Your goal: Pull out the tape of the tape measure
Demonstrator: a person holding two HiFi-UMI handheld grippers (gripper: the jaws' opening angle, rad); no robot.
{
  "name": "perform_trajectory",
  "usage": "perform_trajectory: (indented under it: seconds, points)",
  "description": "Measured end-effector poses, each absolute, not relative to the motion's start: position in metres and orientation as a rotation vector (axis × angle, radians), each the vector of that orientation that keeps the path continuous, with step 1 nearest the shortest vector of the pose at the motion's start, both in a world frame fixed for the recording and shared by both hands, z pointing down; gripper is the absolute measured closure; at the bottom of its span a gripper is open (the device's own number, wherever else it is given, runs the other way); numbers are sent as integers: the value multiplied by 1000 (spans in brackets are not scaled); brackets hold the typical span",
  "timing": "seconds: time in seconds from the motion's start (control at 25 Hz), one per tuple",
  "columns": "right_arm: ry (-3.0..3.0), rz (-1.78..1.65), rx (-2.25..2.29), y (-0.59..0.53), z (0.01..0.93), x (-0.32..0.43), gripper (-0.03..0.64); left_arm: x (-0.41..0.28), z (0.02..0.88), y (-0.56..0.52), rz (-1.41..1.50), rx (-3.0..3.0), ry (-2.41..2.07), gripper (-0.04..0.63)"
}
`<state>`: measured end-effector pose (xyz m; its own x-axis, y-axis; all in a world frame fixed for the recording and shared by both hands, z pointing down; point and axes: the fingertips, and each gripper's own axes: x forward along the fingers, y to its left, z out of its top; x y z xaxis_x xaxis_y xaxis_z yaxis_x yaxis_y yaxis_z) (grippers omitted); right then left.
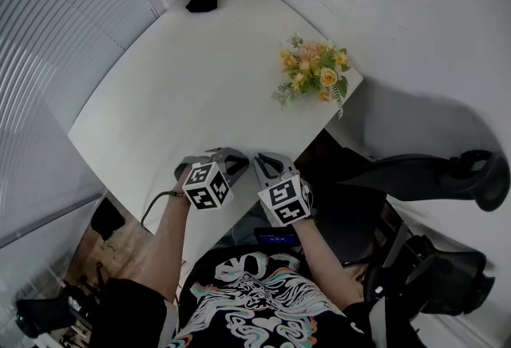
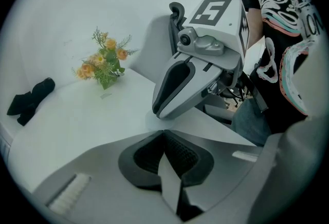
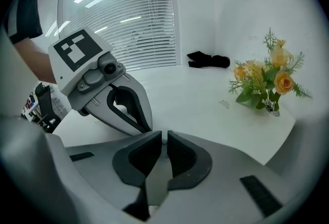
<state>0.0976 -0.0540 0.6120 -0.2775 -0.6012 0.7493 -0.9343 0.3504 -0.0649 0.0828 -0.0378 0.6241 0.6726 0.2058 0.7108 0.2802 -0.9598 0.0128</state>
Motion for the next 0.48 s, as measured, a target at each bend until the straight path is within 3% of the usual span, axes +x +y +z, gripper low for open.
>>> perform_trajectory:
  seconds: [0.48]
  points:
    - [-1976,693,1326,-54,612,98,578,83,624,-38,-1173,-2794,-393,589]
